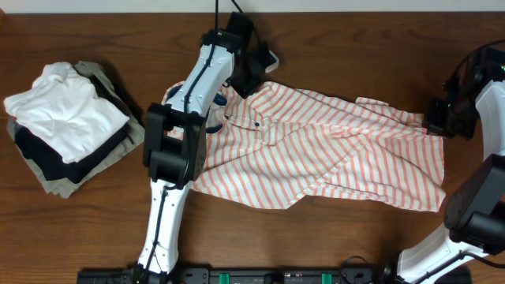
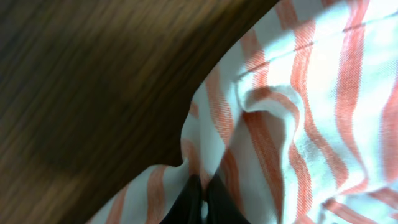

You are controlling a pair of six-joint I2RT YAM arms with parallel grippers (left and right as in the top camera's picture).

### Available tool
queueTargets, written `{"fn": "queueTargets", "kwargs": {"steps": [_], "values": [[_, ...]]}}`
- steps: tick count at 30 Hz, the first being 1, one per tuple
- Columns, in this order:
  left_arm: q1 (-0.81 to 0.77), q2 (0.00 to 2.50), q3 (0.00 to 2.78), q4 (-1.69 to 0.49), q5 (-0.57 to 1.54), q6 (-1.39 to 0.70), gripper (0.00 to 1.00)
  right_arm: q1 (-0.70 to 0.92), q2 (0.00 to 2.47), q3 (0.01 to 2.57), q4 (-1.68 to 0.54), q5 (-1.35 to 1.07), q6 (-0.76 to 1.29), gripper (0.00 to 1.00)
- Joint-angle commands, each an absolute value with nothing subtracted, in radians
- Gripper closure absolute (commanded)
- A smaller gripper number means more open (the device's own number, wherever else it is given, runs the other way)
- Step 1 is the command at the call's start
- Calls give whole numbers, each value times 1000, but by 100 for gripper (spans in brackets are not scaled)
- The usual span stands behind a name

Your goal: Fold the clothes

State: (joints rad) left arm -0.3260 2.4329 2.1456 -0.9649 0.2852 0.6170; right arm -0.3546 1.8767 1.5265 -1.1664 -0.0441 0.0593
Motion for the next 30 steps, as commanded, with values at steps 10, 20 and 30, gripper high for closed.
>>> {"fn": "queueTargets", "kwargs": {"steps": [10, 20, 30], "values": [[-318, 2255, 2141, -1169, 294, 424, 94, -364, 1870, 1524, -1172, -33, 51, 99], [-318, 2255, 2110, -1392, 267, 379, 94, -368, 1870, 1524, -1191, 54, 52, 99], [-320, 2255, 1908, -1444, 269, 334, 94, -413, 1870, 1507, -1212, 71, 68, 99]]}}
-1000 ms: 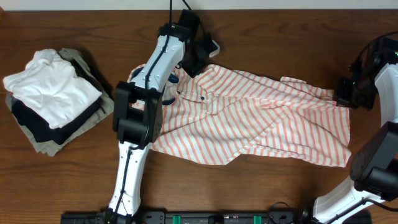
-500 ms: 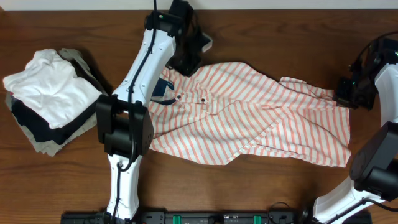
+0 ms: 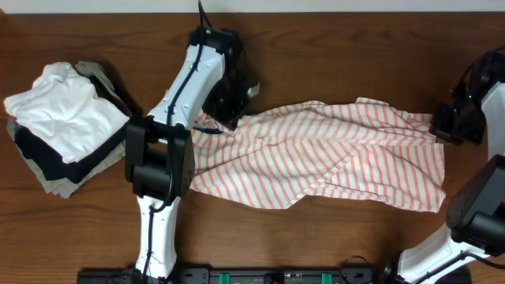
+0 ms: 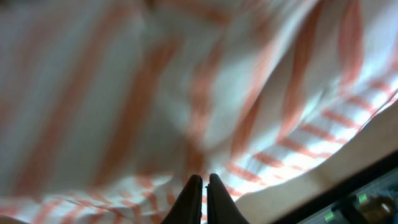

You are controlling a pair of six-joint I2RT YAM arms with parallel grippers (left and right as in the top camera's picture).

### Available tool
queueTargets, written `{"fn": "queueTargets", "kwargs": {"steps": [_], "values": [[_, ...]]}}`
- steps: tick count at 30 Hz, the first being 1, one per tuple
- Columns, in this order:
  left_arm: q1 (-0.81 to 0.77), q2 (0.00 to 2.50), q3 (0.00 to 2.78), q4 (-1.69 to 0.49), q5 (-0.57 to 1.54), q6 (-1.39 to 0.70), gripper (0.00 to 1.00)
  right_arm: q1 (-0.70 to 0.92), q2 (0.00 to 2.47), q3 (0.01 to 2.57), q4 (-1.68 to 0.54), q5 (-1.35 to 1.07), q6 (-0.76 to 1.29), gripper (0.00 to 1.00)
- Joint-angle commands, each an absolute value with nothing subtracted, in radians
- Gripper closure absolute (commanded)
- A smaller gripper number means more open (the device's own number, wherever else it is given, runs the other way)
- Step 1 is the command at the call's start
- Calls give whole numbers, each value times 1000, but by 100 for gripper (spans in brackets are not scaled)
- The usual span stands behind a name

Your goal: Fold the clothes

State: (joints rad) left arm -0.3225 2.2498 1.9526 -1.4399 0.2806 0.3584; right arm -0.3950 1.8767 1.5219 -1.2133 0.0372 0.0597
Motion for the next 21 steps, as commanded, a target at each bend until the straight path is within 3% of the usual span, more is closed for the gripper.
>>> {"fn": "queueTargets", "kwargs": {"steps": [1, 3, 6, 9, 11, 16, 21], "values": [[-320, 2255, 1880, -1441, 269, 334, 94, -413, 1870, 1500, -1210, 71, 72, 98], [-320, 2255, 1835, -1438, 276, 334, 94, -414, 1870, 1481, -1204, 71, 74, 97], [-320, 2255, 1791, -1433, 277, 334, 94, -412, 1870, 1440, -1189, 64, 75, 84], [-320, 2255, 1786, -1427, 276, 322, 94, -412, 1870, 1396, -1177, 64, 77, 82], [-320, 2255, 1786, -1423, 276, 315, 94, -413, 1870, 1366, -1173, 78, 99, 72], [-320, 2254, 1786, -1432, 276, 300, 94, -421, 1870, 1344, -1137, 83, 108, 70], [-320, 2193, 1796, -1431, 275, 293, 94, -420, 1870, 1366, -1099, 10, 88, 76]]}}
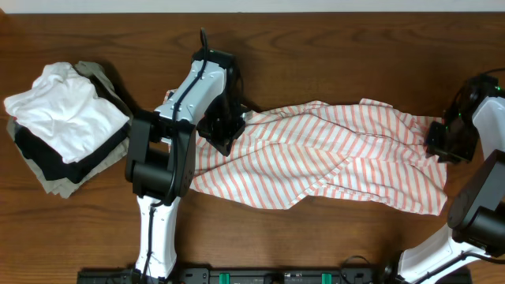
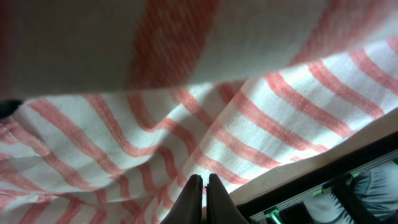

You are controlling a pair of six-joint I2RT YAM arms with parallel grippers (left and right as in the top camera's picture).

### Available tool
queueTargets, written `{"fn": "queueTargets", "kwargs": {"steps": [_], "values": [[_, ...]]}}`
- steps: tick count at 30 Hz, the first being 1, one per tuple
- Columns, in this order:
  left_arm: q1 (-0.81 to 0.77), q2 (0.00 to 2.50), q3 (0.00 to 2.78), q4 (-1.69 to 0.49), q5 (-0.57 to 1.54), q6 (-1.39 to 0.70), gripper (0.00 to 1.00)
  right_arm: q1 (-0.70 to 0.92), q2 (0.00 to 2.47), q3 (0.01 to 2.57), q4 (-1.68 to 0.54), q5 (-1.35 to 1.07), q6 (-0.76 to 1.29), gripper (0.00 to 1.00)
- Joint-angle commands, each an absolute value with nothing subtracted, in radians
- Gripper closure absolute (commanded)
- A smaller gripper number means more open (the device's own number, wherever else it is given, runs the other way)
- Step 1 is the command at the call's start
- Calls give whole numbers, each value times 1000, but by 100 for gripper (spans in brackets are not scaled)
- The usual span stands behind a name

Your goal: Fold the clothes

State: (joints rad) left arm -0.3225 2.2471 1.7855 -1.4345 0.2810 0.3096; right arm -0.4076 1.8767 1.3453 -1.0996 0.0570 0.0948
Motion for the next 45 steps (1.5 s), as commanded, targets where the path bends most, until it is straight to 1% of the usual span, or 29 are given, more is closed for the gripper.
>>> {"fn": "queueTargets", "kwargs": {"steps": [1, 3, 7, 9, 13, 17, 22, 25, 32, 33, 36, 45], "values": [[-320, 2162, 1799, -1415, 274, 293, 94, -419, 1870, 1378, -1098, -32, 71, 77], [-320, 2101, 1799, -1369, 256, 290, 94, -419, 1870, 1404, -1098, -134, 38, 79], [-320, 1980, 1799, -1197, 216, 226, 94, -406, 1870, 1422, -1092, -376, -64, 84], [-321, 1950, 1799, -1091, 228, 185, 94, -397, 1870, 1417, -1091, -381, -69, 87], [-333, 1955, 1795, -912, 292, 177, 94, -378, 1870, 1394, -1061, -358, -68, 87], [-359, 2012, 1794, -823, 307, 152, 94, -362, 1871, 1351, -1010, -358, -67, 87], [-398, 2123, 1793, -839, 306, 144, 94, -356, 1871, 1283, -926, -358, -64, 87], [-412, 2180, 1793, -896, 306, 144, 94, -357, 1871, 1237, -868, -347, -64, 87], [-394, 2266, 1787, -1054, 278, 144, 94, -357, 1871, 1158, -777, -237, -45, 87], [-390, 2275, 1784, -1064, 263, 144, 94, -357, 1871, 1155, -771, -229, -46, 85], [-376, 2302, 1771, -1070, 214, 144, 94, -357, 1871, 1149, -744, -207, -46, 84], [-323, 2330, 1755, -1053, 211, 144, 94, -364, 1919, 1149, -691, -129, -46, 83]]}}
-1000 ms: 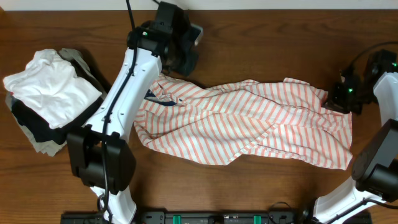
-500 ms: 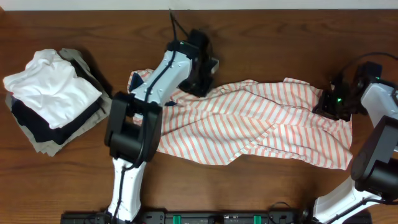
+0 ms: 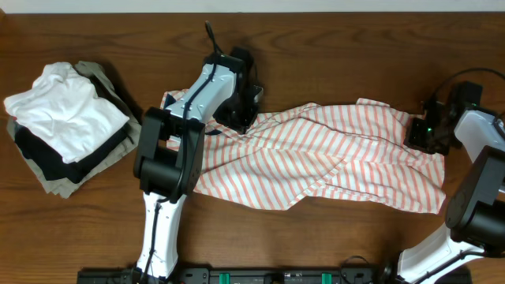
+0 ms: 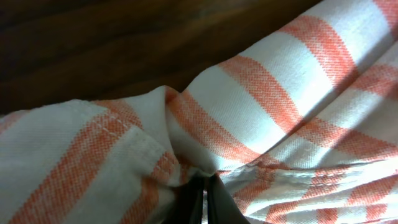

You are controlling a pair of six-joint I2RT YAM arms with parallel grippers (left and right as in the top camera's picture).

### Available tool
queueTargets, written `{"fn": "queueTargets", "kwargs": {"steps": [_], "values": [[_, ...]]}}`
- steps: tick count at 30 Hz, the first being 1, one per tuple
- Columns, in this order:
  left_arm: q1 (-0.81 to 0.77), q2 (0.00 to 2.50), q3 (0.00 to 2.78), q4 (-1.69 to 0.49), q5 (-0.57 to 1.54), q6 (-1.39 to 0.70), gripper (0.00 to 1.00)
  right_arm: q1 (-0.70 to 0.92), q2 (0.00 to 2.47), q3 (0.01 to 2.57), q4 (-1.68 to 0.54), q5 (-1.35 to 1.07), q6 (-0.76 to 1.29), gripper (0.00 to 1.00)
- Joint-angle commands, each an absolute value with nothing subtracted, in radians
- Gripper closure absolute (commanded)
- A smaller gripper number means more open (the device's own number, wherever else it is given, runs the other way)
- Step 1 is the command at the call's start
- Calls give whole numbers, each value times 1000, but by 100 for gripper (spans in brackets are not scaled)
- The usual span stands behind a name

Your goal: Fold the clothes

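Observation:
An orange-and-white striped shirt (image 3: 331, 154) lies crumpled lengthwise across the middle of the table. My left gripper (image 3: 240, 115) sits at the shirt's upper left edge. In the left wrist view its fingers (image 4: 194, 198) are shut on a bunched fold of the striped shirt (image 4: 261, 99), with dark table behind. My right gripper (image 3: 419, 131) is at the shirt's right end, where the cloth gathers into it. It looks shut on that edge, though its jaws are small in the overhead view.
A pile of folded clothes (image 3: 67, 126), white on top with dark and grey layers under it, sits at the left of the wooden table (image 3: 347, 47). The arm bases and a black rail (image 3: 260, 276) line the near edge.
My left gripper, still shut on the shirt, has moved farther back and to the right. A corner of the shirt now shows left of the left arm. My right gripper has moved inward to the left.
The shirt lay spread wide, my left gripper at its far collar edge and my right at its right end. Then the far edge was drawn nearer and the shirt narrowed. After that my left gripper was nearer still. Now both grippers are closer together, the shirt bunched between them.

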State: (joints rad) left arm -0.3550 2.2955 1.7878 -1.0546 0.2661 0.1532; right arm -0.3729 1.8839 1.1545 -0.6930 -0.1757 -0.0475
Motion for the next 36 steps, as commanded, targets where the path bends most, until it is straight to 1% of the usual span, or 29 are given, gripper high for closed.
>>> {"fn": "queueTargets", "kwargs": {"steps": [1, 6, 9, 14, 17, 19, 24, 26, 27, 29, 30, 31, 36], "values": [[-318, 2330, 1755, -1053, 212, 144, 94, -366, 1932, 1149, -690, -120, -46, 84], [-310, 2330, 1755, -1034, 212, 144, 92, -385, 2003, 1149, -668, -95, -46, 83], [-313, 2330, 1755, -1015, 214, 143, 79, -407, 2034, 1149, -633, -55, -18, 85], [-313, 2330, 1755, -961, 227, 127, 79, -441, 2040, 1150, -541, -53, -12, 85], [-313, 2330, 1755, -919, 227, 102, 79, -444, 2040, 1150, -486, -60, -4, 79], [-313, 2330, 1755, -898, 227, 91, 79, -444, 2040, 1150, -465, -60, -1, 79], [-313, 2329, 1755, -867, 226, 92, 79, -444, 2040, 1163, -447, -60, -1, 73], [-312, 2328, 1760, -874, 214, 95, 79, -444, 2033, 1186, -479, -60, -1, 67], [-311, 2325, 1766, -886, 207, 104, 76, -444, 2025, 1201, -503, -60, -1, 65], [-310, 2308, 1781, -923, 178, 104, 74, -444, 2000, 1246, -567, -60, 1, 59], [-310, 2293, 1783, -939, 162, 103, 71, -444, 1983, 1271, -599, -60, 4, 56], [-311, 2266, 1783, -956, 144, 103, 70, -444, 1956, 1302, -638, -60, 7, 53], [-310, 2126, 1783, -1016, 86, 91, 67, -445, 1803, 1389, -774, -60, 7, 45]]}}
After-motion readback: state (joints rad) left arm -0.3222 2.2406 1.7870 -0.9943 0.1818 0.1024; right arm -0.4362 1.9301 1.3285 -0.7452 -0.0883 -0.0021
